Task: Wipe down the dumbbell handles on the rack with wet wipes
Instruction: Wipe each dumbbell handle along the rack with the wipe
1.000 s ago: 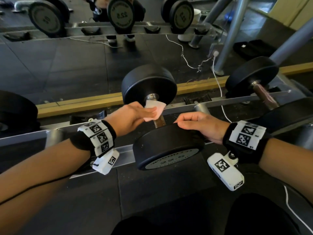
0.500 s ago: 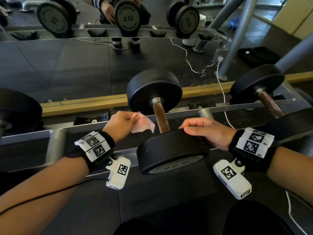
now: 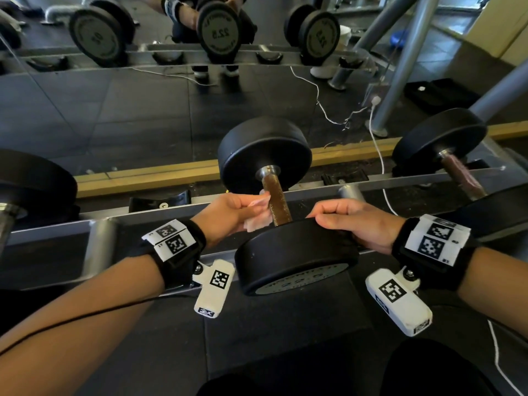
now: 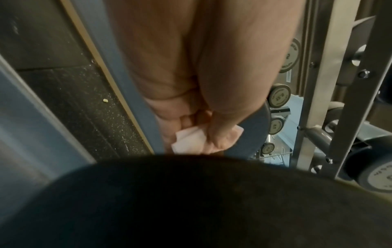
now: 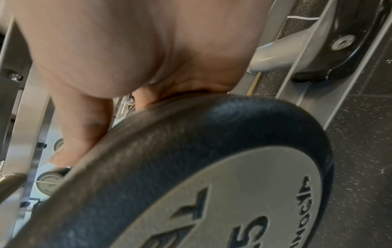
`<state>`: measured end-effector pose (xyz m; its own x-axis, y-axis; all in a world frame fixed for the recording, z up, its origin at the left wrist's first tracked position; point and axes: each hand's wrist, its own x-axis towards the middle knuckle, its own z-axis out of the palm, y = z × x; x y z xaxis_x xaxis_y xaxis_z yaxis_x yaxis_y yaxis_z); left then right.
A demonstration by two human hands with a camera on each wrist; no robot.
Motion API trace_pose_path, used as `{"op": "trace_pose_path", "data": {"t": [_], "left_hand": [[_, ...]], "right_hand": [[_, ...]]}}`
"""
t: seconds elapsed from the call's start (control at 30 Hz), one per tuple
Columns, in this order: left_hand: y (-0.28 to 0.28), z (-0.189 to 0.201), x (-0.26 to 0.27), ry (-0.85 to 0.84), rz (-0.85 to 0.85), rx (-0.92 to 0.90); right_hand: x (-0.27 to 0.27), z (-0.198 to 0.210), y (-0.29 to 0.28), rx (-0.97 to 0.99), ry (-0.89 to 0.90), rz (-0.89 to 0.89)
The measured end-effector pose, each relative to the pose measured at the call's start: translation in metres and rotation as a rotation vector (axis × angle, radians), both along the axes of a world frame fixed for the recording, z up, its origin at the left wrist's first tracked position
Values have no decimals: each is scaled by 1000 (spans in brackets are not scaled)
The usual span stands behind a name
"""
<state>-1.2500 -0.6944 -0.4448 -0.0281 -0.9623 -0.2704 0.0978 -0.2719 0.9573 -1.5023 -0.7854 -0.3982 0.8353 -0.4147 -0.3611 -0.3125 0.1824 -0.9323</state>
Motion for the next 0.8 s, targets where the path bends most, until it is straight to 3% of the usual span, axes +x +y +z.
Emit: {"op": "trace_pose_path", "data": {"t": [0.2,0.3,0.4,0.47,0.57,0.73,0.8], "left_hand": [[17,0,9,-47,-173,3],[13,11,21,10,76,-61],[5,23,27,-194,180,-216],[3,23,19,-413,112,-281],[2,17,5,-619,-28,-220],[3,21,6,-766,-237,-178],[6,22,7,-750,-315,-177]], "right_hand": [[0,0,1,18,0,-16],[0,-1,1,23,-3,-18],[0,-1,1,11,-2,-17],[0,-1,1,-2,2,-16],[0,-1,1,-15,-1,-14],[1,0,3,-16,-11,-12],[1,-1,3,-26,-9,-15]]}}
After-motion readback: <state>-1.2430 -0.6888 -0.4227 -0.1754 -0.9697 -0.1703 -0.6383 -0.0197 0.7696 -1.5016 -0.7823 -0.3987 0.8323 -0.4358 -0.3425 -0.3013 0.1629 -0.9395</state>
